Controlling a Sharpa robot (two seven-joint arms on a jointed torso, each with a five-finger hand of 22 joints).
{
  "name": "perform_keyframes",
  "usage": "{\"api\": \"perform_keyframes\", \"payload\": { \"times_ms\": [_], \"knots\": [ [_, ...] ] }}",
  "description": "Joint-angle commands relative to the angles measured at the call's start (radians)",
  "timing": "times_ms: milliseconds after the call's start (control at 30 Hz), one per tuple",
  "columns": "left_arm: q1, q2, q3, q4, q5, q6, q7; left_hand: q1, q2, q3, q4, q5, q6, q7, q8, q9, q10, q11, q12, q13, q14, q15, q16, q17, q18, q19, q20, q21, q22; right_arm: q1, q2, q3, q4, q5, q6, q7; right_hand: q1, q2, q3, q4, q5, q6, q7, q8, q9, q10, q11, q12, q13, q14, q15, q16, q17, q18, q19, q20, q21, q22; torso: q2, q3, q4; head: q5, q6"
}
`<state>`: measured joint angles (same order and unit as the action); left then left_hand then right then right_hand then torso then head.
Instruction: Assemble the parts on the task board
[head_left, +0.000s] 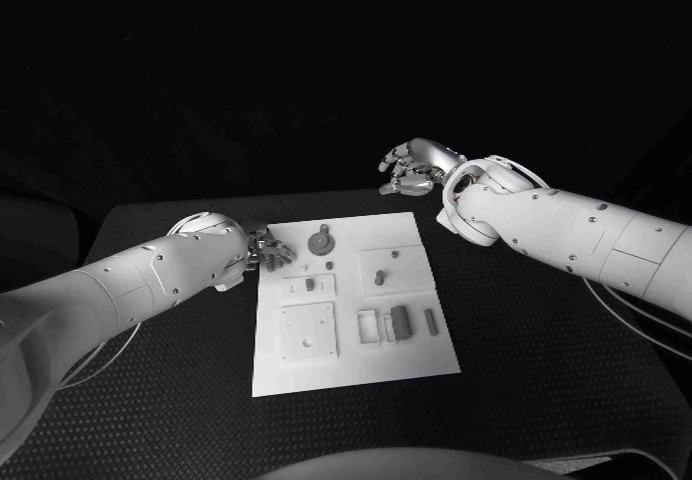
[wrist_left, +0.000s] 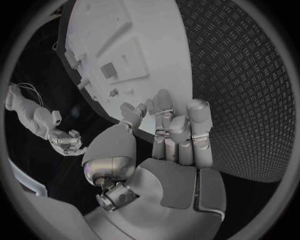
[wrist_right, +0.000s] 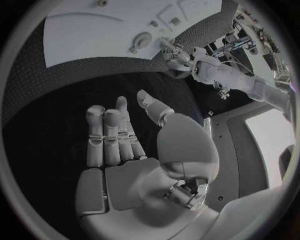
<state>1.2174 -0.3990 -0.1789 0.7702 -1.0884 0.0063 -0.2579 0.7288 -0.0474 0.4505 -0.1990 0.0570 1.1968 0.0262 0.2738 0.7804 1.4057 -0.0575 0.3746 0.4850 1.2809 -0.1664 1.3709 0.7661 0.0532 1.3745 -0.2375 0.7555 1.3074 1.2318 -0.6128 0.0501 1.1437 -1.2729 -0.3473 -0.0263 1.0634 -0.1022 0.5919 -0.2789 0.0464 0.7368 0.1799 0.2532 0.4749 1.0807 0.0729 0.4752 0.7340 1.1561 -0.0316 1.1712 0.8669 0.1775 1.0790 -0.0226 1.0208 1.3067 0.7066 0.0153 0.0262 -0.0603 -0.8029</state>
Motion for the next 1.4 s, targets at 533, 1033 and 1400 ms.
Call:
{"api": "perform_keyframes", "payload": {
  "times_ms": [533,1033,1400],
  "knots": [
    [0.0,0.0,0.003,0.001,0.057,0.025,0.002,0.096,0.087,0.112,-0.061,0.004,-0.004,0.01,-0.002,0.01,-0.005,0.003,0.004,0.008,0.007,0.002,-0.011,0.01,0.056,0.011,-0.002,0.002,0.017,0.0,0.001,0.0,-0.003,-0.008,0.019,-0.002,-0.009,0.0,-0.001,0.002,0.002,-0.004,0.011,0.004,0.0,0.0,0.004,-0.003,0.002,-0.005,-0.002,-0.002,-0.001,0.084,0.004,-0.005,-0.005,0.001,0.0,0.0012,-0.0013,0.003,-0.001],
    [0.001,-0.012,0.008,0.011,0.079,0.033,0.002,0.112,0.108,0.15,-0.068,0.009,-0.004,0.012,-0.002,0.014,-0.006,0.004,0.005,0.011,0.009,0.003,-0.014,0.013,0.052,0.013,-0.003,0.003,0.017,-0.001,0.003,0.0,-0.012,-0.008,0.021,-0.002,-0.01,0.0,-0.001,0.003,0.002,-0.004,0.012,0.004,0.0,0.0,0.005,-0.003,0.002,-0.006,-0.002,-0.002,-0.001,0.084,0.004,-0.005,-0.005,0.001,0.0,0.0016,-0.0001,0.004,-0.002],
    [0.012,-0.088,0.06,0.119,0.113,0.032,-0.011,0.115,0.108,0.158,-0.076,-0.002,-0.003,0.012,-0.002,0.016,-0.005,0.004,0.006,0.012,0.01,0.003,-0.013,0.016,0.05,0.013,-0.003,0.005,0.018,0.0,-0.005,0.0,-0.022,-0.008,0.023,-0.003,-0.01,0.0,-0.001,0.003,0.002,-0.004,0.012,0.004,0.0,0.0,0.005,-0.003,0.002,-0.006,-0.002,-0.002,-0.001,0.084,0.004,-0.005,-0.005,0.001,-0.002,-0.0008,0.004,0.006,-0.001]
  ]
}}
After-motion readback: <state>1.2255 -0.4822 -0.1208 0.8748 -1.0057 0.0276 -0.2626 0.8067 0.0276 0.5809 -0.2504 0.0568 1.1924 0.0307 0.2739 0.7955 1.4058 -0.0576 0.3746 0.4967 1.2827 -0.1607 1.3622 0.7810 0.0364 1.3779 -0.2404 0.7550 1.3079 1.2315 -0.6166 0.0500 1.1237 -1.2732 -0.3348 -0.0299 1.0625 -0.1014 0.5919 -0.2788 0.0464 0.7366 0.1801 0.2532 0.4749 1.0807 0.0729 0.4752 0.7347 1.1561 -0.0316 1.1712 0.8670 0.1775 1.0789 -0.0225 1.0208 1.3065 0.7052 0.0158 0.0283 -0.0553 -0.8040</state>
